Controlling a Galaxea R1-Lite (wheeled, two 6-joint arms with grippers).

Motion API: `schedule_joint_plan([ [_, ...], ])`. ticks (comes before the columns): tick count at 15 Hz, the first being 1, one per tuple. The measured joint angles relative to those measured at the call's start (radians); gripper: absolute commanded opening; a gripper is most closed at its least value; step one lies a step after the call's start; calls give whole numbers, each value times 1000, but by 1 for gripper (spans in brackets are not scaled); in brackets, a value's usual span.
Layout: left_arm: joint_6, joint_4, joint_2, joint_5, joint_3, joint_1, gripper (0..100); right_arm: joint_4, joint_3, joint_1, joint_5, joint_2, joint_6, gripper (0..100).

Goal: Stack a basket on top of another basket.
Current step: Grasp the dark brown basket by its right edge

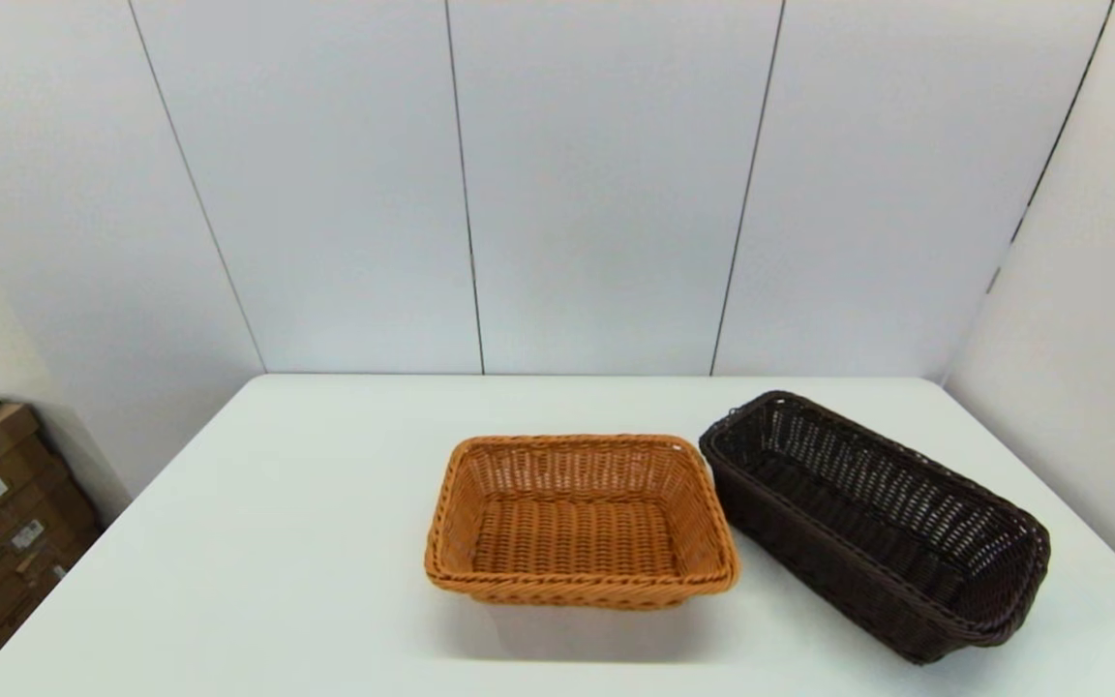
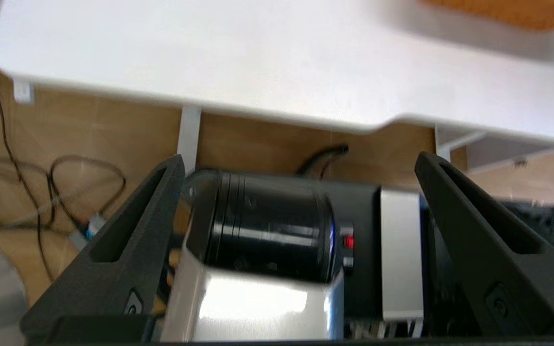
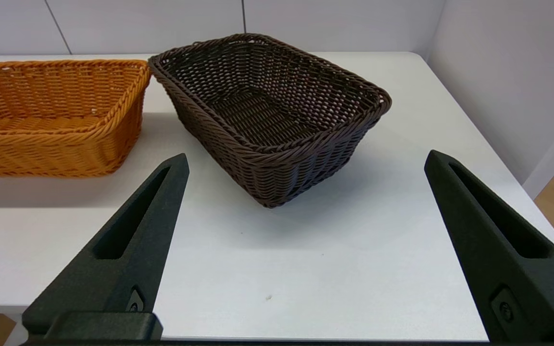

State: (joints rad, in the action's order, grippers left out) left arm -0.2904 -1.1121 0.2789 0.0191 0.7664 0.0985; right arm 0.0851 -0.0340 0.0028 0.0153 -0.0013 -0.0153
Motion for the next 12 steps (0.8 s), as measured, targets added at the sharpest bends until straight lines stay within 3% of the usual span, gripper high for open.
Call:
schedule_joint_plan([
  [7, 160, 48, -53, 52, -39, -121, 100, 0, 0, 0, 0, 0, 0, 100],
  [12, 187, 406, -124, 37, -331, -113, 100, 0, 0, 0, 0, 0, 0, 100],
])
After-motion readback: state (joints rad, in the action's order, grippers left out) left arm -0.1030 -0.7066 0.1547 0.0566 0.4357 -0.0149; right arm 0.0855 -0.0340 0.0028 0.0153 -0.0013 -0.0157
